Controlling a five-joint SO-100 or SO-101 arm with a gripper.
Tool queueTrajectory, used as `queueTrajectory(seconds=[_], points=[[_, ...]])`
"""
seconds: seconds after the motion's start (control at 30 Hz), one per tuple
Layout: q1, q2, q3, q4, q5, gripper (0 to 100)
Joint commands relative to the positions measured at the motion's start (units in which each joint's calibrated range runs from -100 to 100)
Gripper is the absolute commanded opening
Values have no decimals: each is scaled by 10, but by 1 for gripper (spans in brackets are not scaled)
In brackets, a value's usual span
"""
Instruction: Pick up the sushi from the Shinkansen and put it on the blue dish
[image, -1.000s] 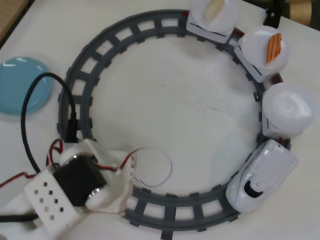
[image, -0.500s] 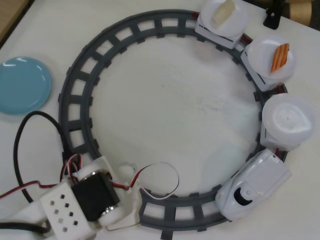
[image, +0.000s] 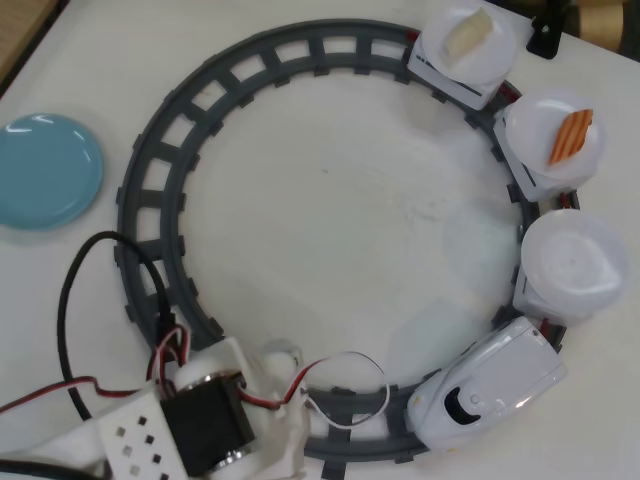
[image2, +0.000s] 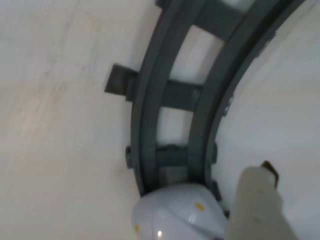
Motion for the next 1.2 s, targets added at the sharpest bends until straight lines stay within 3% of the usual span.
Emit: queueTrajectory(seconds=[0.0,0.67,1.17], points=[[9,-10,0,-3,4,25],[7,-11,15,-2,4,25],[1,2,-74,2,-1,25]])
